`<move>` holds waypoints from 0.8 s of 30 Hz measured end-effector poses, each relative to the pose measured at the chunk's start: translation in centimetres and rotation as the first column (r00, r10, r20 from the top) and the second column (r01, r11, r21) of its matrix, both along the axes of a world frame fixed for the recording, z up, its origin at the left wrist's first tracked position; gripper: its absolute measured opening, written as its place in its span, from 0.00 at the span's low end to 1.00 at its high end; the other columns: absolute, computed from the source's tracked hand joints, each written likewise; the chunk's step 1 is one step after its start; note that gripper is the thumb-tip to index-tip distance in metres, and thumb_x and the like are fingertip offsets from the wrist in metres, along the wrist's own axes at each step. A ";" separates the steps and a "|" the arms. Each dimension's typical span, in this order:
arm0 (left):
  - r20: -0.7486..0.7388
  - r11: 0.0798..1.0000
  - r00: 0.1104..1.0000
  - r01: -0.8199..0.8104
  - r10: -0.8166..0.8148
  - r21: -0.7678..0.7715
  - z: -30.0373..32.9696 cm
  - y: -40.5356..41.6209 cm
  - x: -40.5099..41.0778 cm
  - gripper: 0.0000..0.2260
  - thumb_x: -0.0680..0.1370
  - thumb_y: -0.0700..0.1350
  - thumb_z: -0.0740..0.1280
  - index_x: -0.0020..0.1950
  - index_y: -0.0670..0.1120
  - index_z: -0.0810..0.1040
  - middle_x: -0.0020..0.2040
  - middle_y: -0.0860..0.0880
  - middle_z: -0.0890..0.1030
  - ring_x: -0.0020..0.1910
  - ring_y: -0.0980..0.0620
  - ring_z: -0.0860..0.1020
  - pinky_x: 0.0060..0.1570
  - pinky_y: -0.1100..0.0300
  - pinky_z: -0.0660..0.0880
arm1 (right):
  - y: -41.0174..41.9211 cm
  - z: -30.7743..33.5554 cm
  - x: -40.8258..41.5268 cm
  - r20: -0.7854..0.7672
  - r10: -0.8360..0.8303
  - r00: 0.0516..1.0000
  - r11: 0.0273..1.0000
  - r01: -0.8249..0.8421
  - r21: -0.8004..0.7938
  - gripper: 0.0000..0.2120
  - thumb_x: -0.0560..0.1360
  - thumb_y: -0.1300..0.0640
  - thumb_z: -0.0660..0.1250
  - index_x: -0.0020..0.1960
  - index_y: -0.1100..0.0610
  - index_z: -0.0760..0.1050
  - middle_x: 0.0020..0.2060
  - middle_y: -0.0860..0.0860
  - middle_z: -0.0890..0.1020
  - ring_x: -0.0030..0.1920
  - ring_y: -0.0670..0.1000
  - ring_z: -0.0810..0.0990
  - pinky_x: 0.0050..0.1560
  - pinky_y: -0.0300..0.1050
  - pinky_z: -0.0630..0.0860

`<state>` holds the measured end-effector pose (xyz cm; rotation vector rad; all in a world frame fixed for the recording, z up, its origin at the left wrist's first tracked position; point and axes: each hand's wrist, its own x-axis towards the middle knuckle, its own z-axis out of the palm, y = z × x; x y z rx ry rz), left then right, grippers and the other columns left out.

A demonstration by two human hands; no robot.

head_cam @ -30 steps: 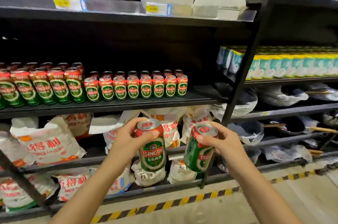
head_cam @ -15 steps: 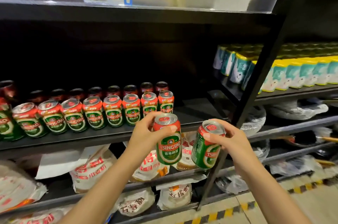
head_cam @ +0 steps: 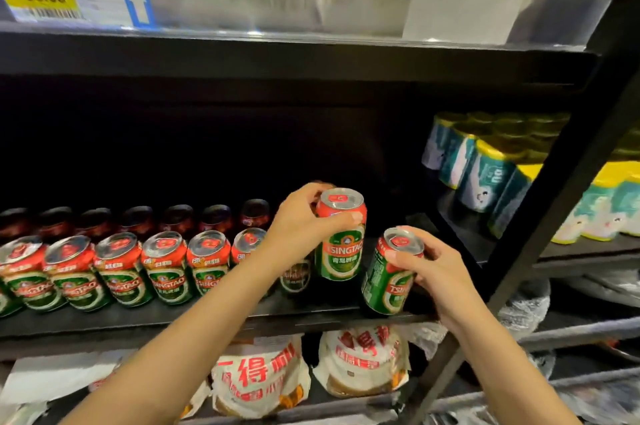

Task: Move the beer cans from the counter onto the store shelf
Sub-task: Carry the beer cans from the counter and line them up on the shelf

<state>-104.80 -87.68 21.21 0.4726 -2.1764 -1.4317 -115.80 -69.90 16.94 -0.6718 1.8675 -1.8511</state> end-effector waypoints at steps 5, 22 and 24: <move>0.109 0.993 0.994 0.025 -0.012 -0.117 0.6 -2.1 -3.0 0.21 0.68 0.52 0.75 0.58 0.52 0.74 0.51 0.55 0.80 0.49 0.60 0.79 0.47 0.65 0.77 | -2.7 -0.4 -3.1 -0.018 0.010 1.000 1.000 -0.011 -0.021 0.13 0.65 0.60 0.75 0.47 0.48 0.82 0.44 0.49 0.85 0.48 0.50 0.83 0.45 0.45 0.76; 0.414 0.878 0.909 0.166 0.041 -0.450 -1.2 -7.1 -7.8 0.23 0.68 0.58 0.72 0.58 0.50 0.73 0.52 0.53 0.79 0.52 0.55 0.77 0.55 0.51 0.75 | -7.6 -3.7 -8.0 -0.035 0.037 0.999 0.999 -0.037 0.000 0.16 0.64 0.62 0.76 0.51 0.52 0.80 0.45 0.50 0.84 0.49 0.50 0.82 0.46 0.44 0.78; 0.421 0.871 0.906 0.172 0.044 -0.461 -1.6 -7.6 -8.0 0.23 0.68 0.58 0.73 0.58 0.51 0.73 0.52 0.53 0.80 0.51 0.55 0.77 0.55 0.51 0.75 | -7.9 -4.1 -8.4 -0.022 0.037 0.999 0.999 -0.037 -0.002 0.19 0.64 0.62 0.76 0.54 0.54 0.79 0.47 0.50 0.84 0.50 0.49 0.81 0.46 0.42 0.77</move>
